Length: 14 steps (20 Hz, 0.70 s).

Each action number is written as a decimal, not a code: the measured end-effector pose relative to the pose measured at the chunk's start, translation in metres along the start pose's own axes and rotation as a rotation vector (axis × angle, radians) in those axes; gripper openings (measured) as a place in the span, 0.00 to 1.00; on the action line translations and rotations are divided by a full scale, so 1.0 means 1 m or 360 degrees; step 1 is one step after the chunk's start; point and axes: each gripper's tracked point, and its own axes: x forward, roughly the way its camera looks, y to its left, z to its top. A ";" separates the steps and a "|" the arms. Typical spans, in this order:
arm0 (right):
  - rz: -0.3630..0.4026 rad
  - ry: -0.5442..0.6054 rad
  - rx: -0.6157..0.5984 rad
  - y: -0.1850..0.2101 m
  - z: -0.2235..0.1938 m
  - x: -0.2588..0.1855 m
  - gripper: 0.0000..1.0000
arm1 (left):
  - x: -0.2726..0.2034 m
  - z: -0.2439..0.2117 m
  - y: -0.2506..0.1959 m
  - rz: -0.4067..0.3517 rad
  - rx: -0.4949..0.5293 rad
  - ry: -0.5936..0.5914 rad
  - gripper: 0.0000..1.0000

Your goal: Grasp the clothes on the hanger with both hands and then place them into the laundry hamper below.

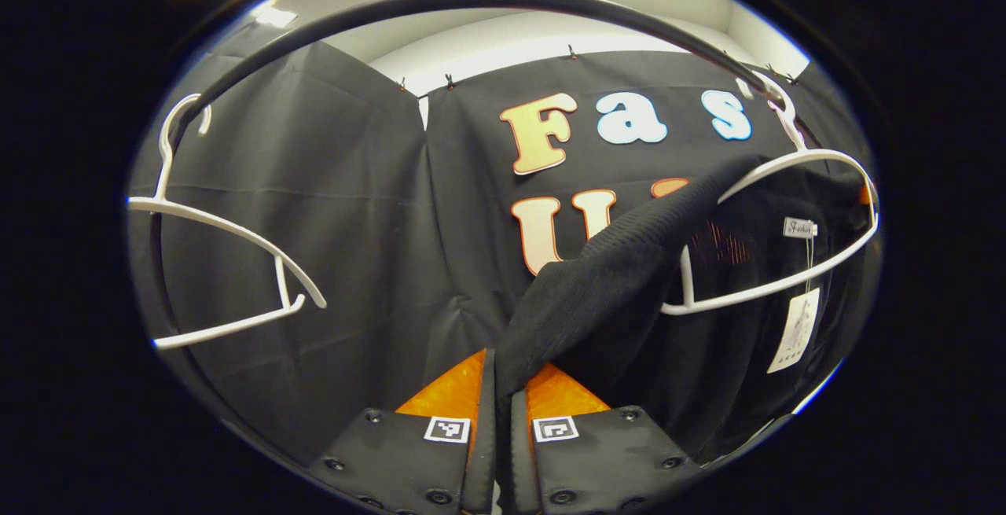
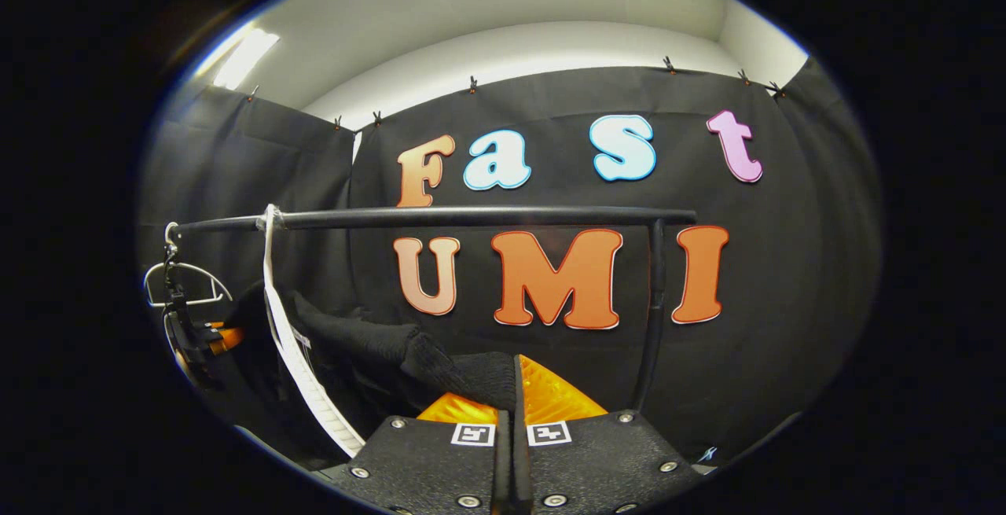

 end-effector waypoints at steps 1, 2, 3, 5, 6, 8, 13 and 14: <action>0.0025 0.0023 0.0007 0.003 -0.009 0.003 0.01 | -0.002 0.005 -0.002 0.0016 0.0032 0.0005 0.16; 0.0042 0.0045 0.0019 0.006 -0.016 0.008 0.01 | -0.003 0.004 -0.002 0.0032 0.0056 0.0017 0.15; 0.0058 0.0065 0.0029 0.006 -0.020 0.012 0.01 | -0.001 0.004 -0.003 0.0045 0.0059 0.0032 0.14; 0.0089 0.0082 0.0061 0.007 -0.027 0.020 0.01 | 0.002 0.006 0.000 0.0082 0.0057 0.0048 0.16; 0.0104 0.0085 0.0085 0.008 -0.029 0.023 0.01 | 0.003 0.006 0.002 0.0107 0.0074 0.0054 0.16; 0.0133 0.0084 0.0115 0.011 -0.033 0.026 0.01 | 0.007 0.002 0.004 0.0138 0.0074 0.0074 0.16; 0.0210 0.0124 0.0176 0.019 -0.051 0.034 0.01 | 0.005 -0.029 0.013 0.0184 0.0047 0.0164 0.15; 0.0219 0.0135 0.0200 0.018 -0.054 0.034 0.01 | 0.001 -0.036 0.014 0.0186 0.0035 0.0175 0.15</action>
